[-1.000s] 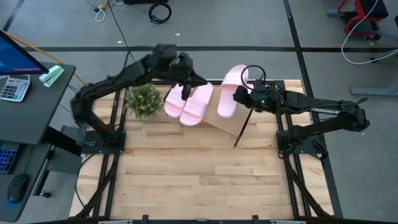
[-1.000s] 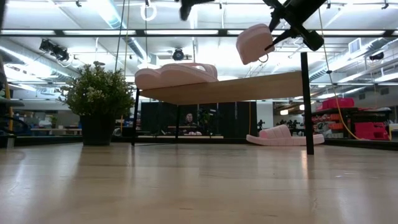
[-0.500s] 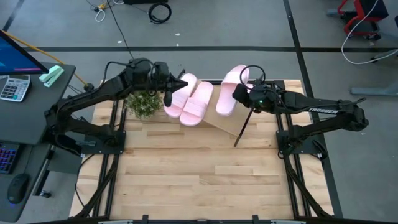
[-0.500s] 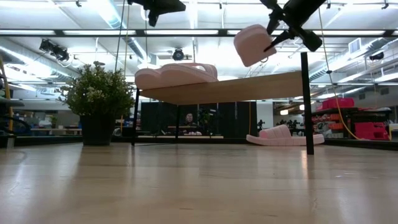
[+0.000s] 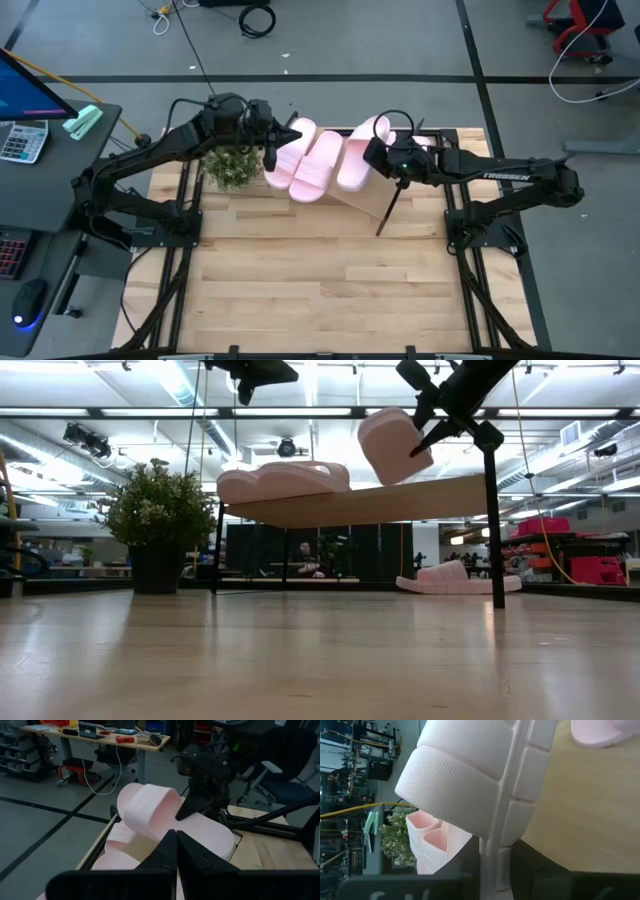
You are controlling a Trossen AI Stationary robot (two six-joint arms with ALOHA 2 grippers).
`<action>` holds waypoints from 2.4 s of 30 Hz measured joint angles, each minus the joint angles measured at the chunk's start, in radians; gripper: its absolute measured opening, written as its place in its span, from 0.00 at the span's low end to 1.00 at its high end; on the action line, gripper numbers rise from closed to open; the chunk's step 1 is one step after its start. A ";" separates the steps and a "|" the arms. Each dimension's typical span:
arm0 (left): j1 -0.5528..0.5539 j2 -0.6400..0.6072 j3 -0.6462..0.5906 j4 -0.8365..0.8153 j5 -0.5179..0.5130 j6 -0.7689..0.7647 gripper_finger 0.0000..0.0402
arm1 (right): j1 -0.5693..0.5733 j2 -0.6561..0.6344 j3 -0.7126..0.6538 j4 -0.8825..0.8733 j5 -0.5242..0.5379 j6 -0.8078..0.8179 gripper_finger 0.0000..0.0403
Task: Pick and place slides into the shelf
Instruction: Put the pink slide on the shelf
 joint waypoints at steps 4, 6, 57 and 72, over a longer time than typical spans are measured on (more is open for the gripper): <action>-0.001 0.000 0.000 -0.003 0.001 0.014 0.02 | 0.001 0.012 0.000 0.006 -0.018 0.021 0.17; 0.000 0.000 0.000 -0.006 0.001 0.018 0.04 | 0.004 0.026 0.000 0.013 -0.030 0.023 0.17; 0.000 0.000 0.000 -0.014 -0.019 0.041 0.02 | 0.000 0.102 0.115 -0.159 -0.112 -0.034 0.35; -0.001 0.001 0.000 -0.030 -0.019 0.039 0.05 | -0.002 0.108 0.111 -0.181 -0.191 -0.080 0.43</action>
